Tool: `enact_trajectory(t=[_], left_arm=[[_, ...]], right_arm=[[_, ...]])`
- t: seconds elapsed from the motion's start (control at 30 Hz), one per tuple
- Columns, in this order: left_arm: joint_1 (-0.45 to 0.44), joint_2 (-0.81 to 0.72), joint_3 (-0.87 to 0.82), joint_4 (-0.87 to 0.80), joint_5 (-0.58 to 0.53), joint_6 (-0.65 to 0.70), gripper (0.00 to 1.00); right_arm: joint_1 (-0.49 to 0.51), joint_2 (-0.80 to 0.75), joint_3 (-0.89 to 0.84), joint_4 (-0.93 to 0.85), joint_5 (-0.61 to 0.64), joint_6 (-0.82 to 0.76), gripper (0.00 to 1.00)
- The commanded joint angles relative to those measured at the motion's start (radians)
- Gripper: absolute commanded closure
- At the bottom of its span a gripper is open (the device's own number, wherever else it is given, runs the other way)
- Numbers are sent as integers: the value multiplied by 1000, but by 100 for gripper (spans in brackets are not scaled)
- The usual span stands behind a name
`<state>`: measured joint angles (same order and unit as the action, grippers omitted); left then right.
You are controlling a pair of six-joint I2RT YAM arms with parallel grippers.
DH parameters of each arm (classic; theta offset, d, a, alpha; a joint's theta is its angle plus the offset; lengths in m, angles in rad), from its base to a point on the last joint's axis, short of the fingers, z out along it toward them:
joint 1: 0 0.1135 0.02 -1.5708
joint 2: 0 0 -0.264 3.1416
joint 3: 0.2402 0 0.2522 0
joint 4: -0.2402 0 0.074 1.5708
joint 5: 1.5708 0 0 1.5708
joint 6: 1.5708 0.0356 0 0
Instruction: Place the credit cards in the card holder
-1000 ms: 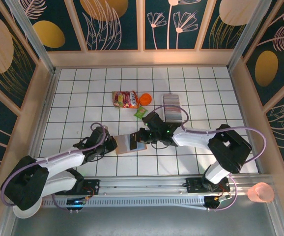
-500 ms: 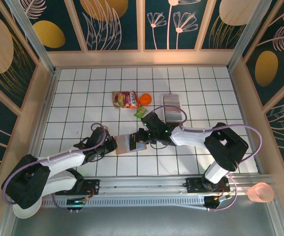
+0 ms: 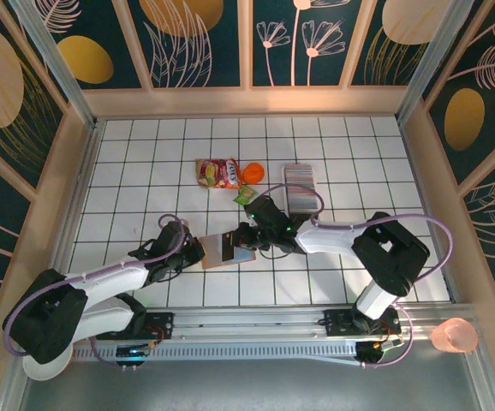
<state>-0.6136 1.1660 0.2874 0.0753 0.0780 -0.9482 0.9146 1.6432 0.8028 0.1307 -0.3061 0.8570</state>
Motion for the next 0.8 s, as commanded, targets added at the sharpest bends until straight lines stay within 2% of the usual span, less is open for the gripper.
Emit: enact_trajectory(t=[0.0, 0.07, 0.27, 0.37, 0.77], left_arm=[[1, 8, -11, -2, -8, -5, 100], [0, 4, -11, -3, -8, -6, 100], [1, 2, -2, -14, -14, 6, 100], [0, 2, 2, -13, -17, 6, 100], [0, 9, -2, -6, -11, 5, 100]], right_arm=[[3, 10, 24, -19, 14, -4, 100], [-3, -10, 25, -43, 32, -18, 100], [-14, -55, -15, 20, -24, -7, 100], [-17, -61, -22, 10, 2, -20, 100], [-31, -19, -29, 6, 13, -25, 100]])
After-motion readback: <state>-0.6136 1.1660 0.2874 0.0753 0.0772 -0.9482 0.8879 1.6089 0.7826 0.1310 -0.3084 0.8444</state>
